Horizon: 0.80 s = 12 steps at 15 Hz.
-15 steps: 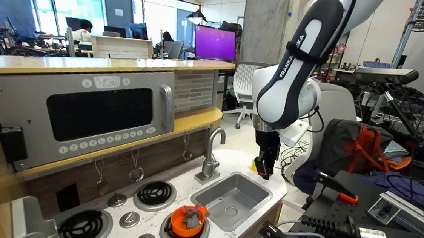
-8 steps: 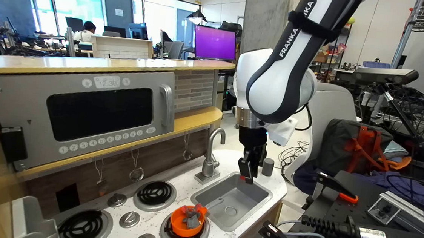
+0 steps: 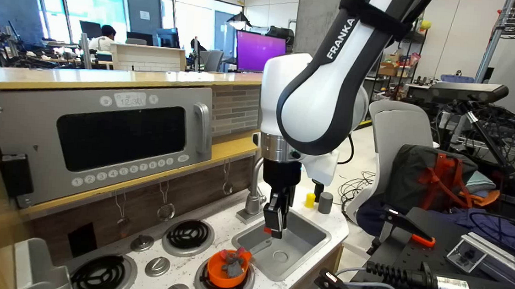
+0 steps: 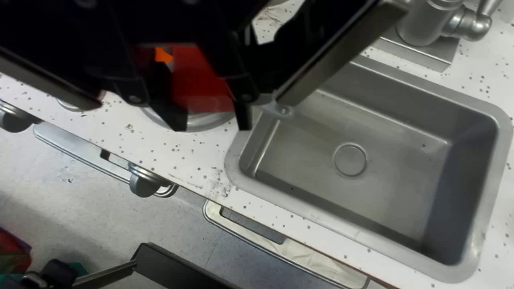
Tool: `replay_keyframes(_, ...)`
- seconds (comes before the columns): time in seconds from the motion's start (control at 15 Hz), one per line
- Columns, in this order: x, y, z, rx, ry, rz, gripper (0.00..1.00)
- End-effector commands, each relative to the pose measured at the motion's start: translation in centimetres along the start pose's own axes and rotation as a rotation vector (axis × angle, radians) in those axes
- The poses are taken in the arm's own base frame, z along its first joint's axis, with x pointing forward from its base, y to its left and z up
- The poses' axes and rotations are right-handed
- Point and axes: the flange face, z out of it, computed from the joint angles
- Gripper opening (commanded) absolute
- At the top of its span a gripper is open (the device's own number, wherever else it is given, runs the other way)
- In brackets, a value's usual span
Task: Move the orange block from the right side of the counter and place it in the orange pan on the stove
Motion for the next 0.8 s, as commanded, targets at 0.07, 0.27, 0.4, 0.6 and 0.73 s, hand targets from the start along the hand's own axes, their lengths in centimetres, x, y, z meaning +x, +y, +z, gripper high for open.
replay_keyframes(0.07,1.9,-2.0,-0.6,0.0,0.039,-0.109,0.11)
replay_keyframes(0.27,2.8,-3.0,-0.4,0.003,0.032,-0.201,0.11)
replay_keyframes(0.4,3.3,-3.5,-0.3,0.002,0.024,-0.265,0.11)
replay_keyframes(0.6,4.2,-4.1,0.6,-0.009,0.004,-0.379,0.11)
replay_keyframes(0.73,4.6,-4.4,1.5,-0.014,-0.008,-0.442,0.11)
